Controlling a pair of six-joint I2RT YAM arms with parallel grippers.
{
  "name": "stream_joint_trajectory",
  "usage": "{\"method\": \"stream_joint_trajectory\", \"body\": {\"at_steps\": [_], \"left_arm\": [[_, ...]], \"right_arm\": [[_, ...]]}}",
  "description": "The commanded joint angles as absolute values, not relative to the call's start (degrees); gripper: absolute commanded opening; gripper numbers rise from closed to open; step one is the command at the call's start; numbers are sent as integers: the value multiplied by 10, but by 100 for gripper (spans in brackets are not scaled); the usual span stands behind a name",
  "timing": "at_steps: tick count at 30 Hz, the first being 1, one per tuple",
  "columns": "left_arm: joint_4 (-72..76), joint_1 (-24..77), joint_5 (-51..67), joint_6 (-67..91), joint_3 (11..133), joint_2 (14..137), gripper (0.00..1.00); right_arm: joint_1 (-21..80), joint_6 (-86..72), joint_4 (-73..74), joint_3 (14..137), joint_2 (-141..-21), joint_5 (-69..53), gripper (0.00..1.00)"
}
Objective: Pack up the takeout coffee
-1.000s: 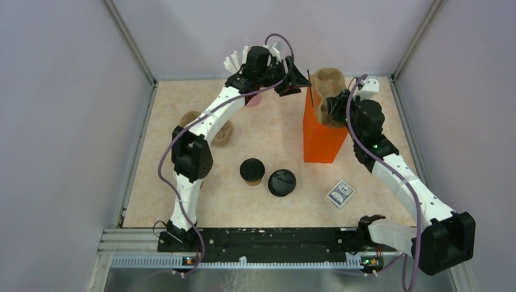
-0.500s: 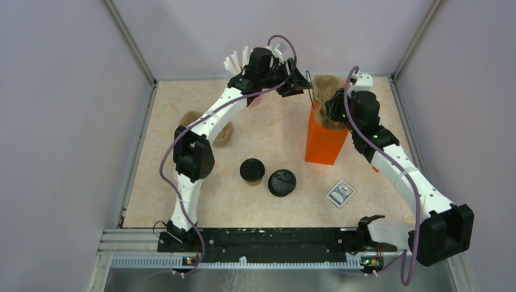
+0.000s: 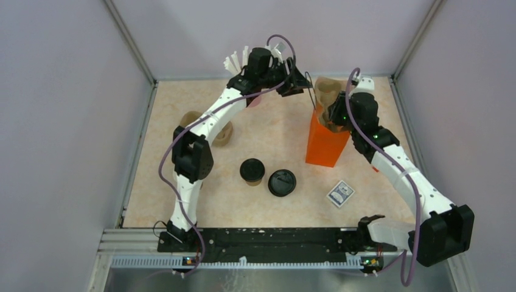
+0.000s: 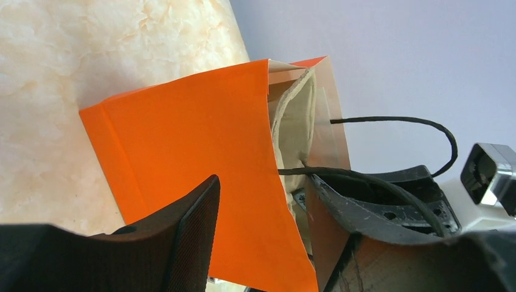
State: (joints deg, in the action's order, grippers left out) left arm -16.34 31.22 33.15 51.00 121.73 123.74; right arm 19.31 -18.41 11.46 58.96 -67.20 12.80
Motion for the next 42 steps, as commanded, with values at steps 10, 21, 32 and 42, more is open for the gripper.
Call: {"method": "stream_joint_trajectory", "body": {"at_steps": [10,21,32,42], "left_arm": [[-54,310,357,547,1153,1158,62],[-72,311,351,518,1137,1147,61],[-107,310,335,476,1140,1137,62],[-222,308,299,397,1155,1100,72]], "right_arm": [[188,-238,163,597,-661,153,32],[188,-283,260,584,-675,137,24],[188,-271,275,675,-673,104,42],[188,-270,362,850,-659,76,53]]}}
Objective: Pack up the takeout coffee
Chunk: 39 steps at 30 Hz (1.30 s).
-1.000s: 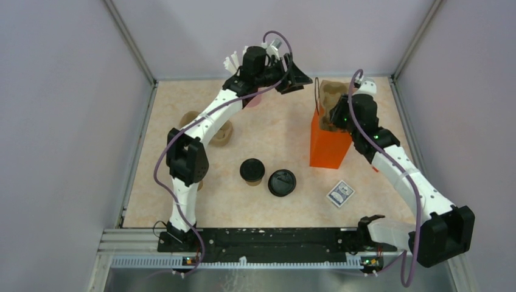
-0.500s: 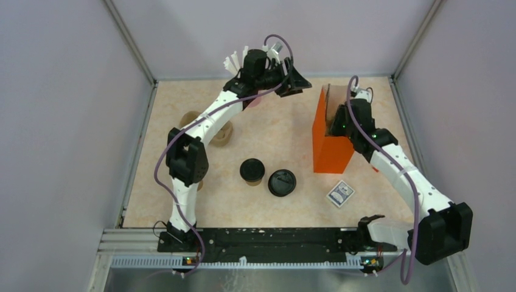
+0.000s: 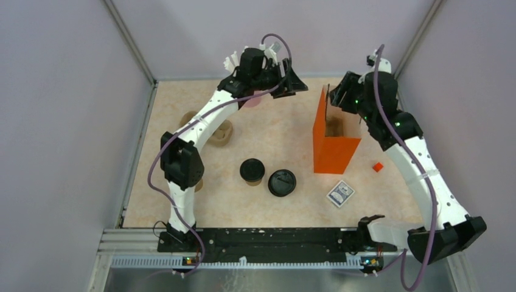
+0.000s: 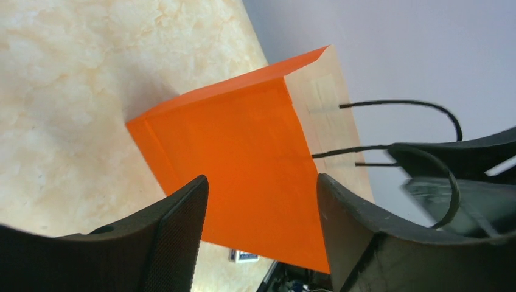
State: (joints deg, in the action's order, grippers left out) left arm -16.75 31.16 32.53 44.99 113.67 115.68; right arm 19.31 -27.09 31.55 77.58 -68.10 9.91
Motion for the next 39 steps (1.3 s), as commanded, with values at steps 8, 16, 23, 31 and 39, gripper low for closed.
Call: {"method": "stream_joint_trajectory", "body": {"at_steps": [8,16,23,31,39], "left_arm": [[-378,307,200,292,1151,1023,99],[-338,234,207,289,989,889,99],[-364,218,135,312,911,841,99],[-487,125,142,321,911,811,99],[-674,187,202,255,942,869,94]], "right_arm": [[188,-289,459,987,-632,8,53],[190,-323,538,989,-612,-7,95],[190,-293,567,1022,-616,9,95],[190,-205,581,1039,-611,-17,96],[190,-146,542,990,-560,-21,96]]}}
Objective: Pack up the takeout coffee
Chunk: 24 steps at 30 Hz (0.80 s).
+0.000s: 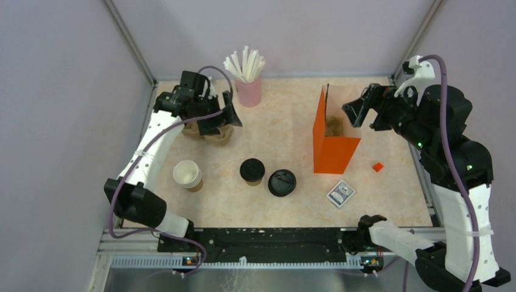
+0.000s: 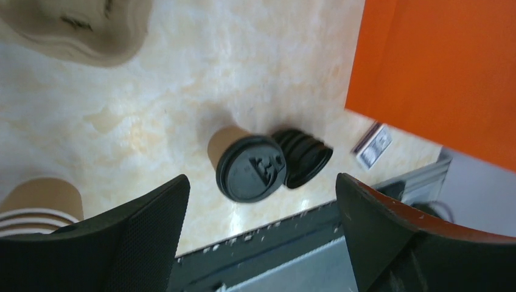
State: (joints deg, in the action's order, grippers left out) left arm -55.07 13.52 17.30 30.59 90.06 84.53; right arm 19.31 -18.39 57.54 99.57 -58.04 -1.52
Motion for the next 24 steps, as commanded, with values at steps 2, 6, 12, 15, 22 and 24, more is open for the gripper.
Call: {"method": "stream_joint_trajectory", "body": {"at_steps": [2,6,12,15,22,24], "left_arm": [[-730,225,155,241,980,891,95],[-727,274,181,256,965,905,93],[-672,322,204,280,867,914,98],[-642,322,189,271,835,918,99],[-610,326,162,242,798,940,99],[-603,326,149,234,785,940,99]], "right_arm": [[191,-143,529,992,-558,-28,96],[190,-145,523,1004,-565,-31,96],[191,-163,504,971,-551,-29,96],[190,-166,506,967,-549,-7,96],[191,-191,513,970,-552,18,96],[191,-201,511,963,-548,23,96]]}}
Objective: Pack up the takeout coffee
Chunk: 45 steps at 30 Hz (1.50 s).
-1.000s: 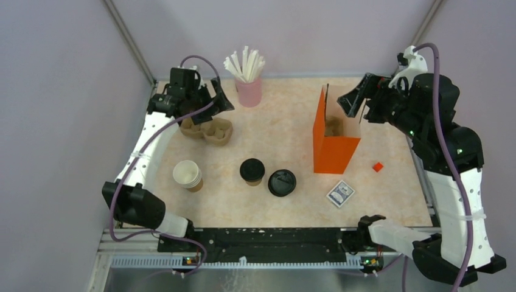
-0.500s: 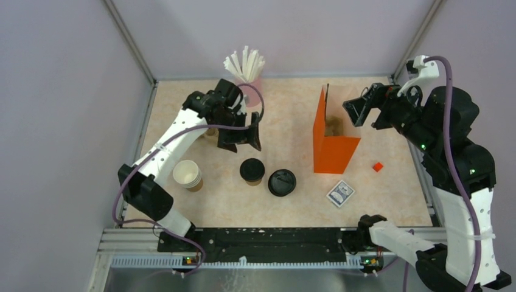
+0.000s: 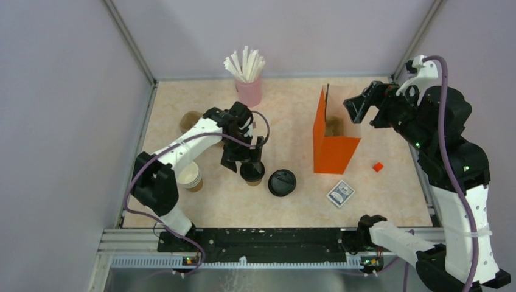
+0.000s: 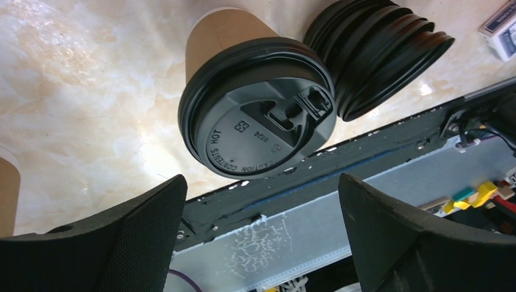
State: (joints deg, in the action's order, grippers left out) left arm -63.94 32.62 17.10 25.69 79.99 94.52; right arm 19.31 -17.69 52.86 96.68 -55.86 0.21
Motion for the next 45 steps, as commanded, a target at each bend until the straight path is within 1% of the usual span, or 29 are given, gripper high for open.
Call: {"method": "stream_joint_trajectory", "body": {"at_steps": [1,4,16,24,30,38,39,41,43,45], "left_arm": [[-600,326,144,229,781,941,99],[-583,326,144,218,775,940,98],[-552,349,120,209,773,969,89],[-518,353,102,211,777,972,76],[-499,352,108,230,789,967,73],[-505,352,105,218,770,953,73],[-513,352,105,220,766,948,75],[-522,352,109,219,758,931,86],[-528,352,109,215,753,912,94],[-532,351,115,214,757,899,98]], "right_arm": [[191,-205,512,961,-548,23,96],[190,-211,513,962,-548,23,96],[190,-204,528,969,-549,35,96],[190,-199,538,961,-541,36,96],[190,-186,574,984,-564,19,99],[191,-206,563,957,-548,23,99],[190,-207,563,954,-547,20,99],[190,-204,564,952,-546,17,99],[191,-194,563,947,-547,12,99],[190,-182,571,955,-556,4,99]]}}
